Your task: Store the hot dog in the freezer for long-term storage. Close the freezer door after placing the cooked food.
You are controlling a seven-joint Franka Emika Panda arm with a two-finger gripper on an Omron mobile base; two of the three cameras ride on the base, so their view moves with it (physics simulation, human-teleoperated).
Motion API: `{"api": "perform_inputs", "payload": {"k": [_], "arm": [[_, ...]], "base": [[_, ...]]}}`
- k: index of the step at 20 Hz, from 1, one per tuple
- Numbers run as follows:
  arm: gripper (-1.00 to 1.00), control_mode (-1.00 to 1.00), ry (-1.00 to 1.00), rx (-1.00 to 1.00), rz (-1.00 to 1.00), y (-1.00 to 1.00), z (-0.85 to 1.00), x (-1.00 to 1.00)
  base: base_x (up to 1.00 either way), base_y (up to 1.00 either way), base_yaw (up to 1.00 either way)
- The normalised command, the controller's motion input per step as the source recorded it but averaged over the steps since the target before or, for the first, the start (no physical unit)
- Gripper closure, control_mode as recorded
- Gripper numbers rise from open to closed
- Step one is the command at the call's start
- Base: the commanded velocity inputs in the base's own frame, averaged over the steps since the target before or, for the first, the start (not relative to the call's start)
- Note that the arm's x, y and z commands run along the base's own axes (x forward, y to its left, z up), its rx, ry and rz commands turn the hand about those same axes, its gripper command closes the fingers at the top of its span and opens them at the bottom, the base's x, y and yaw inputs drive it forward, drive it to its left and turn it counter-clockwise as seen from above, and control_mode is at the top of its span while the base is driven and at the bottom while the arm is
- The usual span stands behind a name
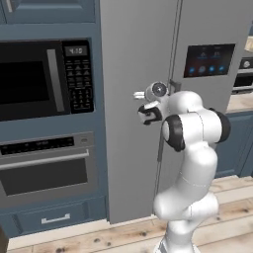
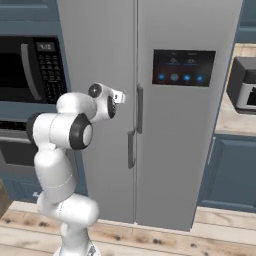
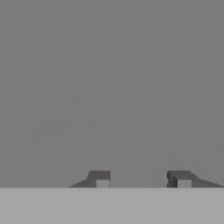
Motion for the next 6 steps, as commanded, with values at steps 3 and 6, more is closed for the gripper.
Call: {"api": "perform_inputs", "payload": {"k": [3,6], "arm": [[-1.00,-1.00,0.00,0.21,0.31,-0.40,0.46,0.63],[-1.00,-1.00,0.00,0.13,0.24,-0.34,0.52,0.69]], "base": [[0.00,0.00,0.00],[0.00,0.00,0.00]]}}
